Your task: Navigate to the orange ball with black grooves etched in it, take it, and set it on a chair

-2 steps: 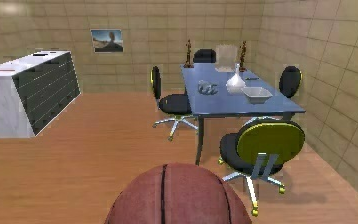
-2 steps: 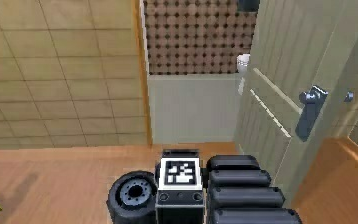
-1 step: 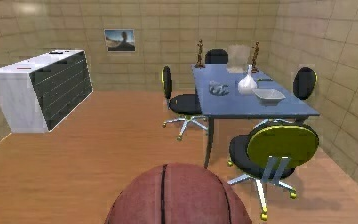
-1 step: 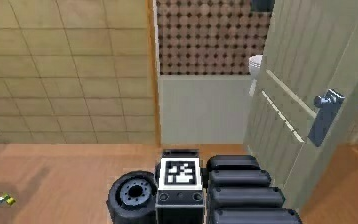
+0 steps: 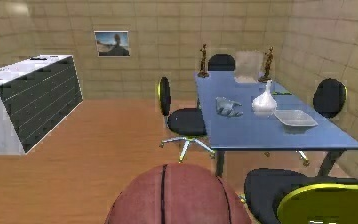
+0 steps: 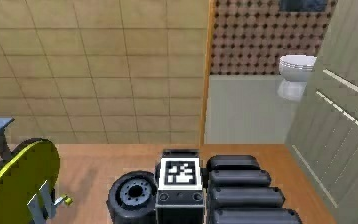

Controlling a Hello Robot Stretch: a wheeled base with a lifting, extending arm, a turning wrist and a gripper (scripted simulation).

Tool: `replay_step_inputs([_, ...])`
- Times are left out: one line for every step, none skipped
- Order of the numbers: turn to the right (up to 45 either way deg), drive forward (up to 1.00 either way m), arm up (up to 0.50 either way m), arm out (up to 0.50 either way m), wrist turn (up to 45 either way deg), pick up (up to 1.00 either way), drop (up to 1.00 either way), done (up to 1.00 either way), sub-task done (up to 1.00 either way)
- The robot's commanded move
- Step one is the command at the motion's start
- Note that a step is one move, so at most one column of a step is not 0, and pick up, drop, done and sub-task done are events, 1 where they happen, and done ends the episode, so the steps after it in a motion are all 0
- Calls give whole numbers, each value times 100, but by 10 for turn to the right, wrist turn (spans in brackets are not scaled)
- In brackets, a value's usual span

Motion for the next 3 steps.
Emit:
replay_step_inputs([-450,0,0,0,0,0,0,0,0])
replay_step_inputs([0,40,0,0,0,0,0,0,0])
replay_step_inputs([450,0,0,0,0,0,0,0,0])
